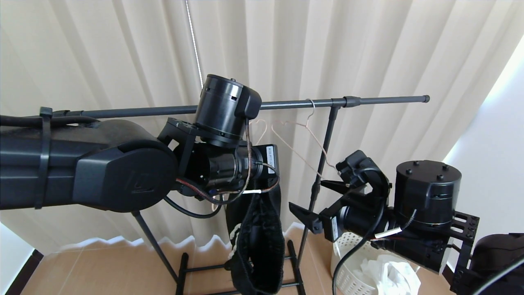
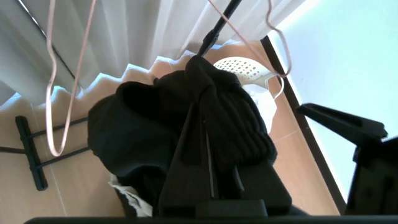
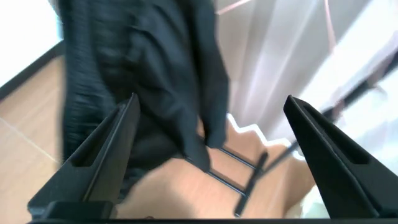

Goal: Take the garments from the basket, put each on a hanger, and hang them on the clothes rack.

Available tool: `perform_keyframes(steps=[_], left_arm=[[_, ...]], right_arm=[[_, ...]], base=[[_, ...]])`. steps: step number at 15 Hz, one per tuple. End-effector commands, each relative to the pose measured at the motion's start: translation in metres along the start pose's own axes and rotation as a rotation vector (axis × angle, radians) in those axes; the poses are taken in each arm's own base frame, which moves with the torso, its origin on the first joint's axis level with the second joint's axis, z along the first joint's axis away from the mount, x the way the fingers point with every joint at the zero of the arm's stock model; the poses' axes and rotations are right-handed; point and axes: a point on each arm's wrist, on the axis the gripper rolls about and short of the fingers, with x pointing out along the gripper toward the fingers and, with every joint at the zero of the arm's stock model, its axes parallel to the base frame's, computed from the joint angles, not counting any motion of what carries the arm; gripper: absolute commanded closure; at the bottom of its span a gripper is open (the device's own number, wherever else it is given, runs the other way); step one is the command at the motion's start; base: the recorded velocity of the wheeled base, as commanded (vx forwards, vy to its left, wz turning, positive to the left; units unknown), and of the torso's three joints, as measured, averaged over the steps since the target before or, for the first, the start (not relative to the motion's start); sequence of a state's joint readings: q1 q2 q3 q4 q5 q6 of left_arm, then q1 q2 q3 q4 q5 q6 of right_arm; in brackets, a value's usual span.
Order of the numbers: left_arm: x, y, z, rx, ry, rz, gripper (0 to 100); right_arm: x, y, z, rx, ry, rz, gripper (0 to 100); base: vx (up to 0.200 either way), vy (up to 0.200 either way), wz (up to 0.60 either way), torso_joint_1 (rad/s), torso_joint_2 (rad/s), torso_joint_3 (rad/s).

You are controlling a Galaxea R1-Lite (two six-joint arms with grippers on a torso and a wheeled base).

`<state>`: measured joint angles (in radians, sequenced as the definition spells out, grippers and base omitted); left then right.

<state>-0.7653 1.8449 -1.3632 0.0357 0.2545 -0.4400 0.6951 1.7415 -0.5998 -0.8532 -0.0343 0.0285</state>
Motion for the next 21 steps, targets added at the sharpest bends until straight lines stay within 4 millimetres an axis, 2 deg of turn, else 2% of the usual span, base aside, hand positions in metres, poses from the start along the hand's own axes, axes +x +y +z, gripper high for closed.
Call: perform_keyframes(steps=[1, 5, 7, 9, 15, 18, 21], left_arm=[[0.001, 0.000, -0.001, 0.000, 0.002, 0.001, 100], [0.001, -0.001, -0.001, 0.002, 0.001, 0.006, 100], [0.000, -0.001, -0.001, 0.002, 0.000, 0.005, 100], [0.000, -0.001, -0.001, 0.003, 0.000, 0.004, 100], [-0.001, -0.001, 0.000, 0.000, -0.008, 0.007, 100], [-0.003, -0.001, 0.001, 0.000, -0.010, 0.006, 100], [-0.007, 0.001, 0.005, -0.005, -0.024, 0.005, 100]], right_arm=[[-0.006, 0.013, 0.007, 0.003, -0.040, 0.042, 0], [-0.002, 0.017, 0.003, -0.001, -0.026, 0.053, 0], [0.007, 0.006, -0.003, 0.007, -0.001, 0.015, 0], [0.011, 0.006, -0.009, 0.006, 0.025, 0.011, 0], [0.013, 0.006, -0.014, 0.004, 0.043, 0.010, 0], [0.026, 0.006, -0.029, 0.001, 0.099, 0.005, 0], [0.027, 0.002, -0.032, -0.007, 0.113, -0.020, 0]], base=[[0.000, 0.000, 0.00, 0.000, 0.00, 0.000], [0.000, 0.000, 0.00, 0.000, 0.00, 0.000], [0.000, 0.000, 0.00, 0.000, 0.00, 0.000], [0.000, 0.000, 0.00, 0.000, 0.00, 0.000], [0.000, 0.000, 0.00, 0.000, 0.00, 0.000], [0.000, 0.000, 0.00, 0.000, 0.00, 0.000], [0.000, 0.000, 0.00, 0.000, 0.00, 0.000]])
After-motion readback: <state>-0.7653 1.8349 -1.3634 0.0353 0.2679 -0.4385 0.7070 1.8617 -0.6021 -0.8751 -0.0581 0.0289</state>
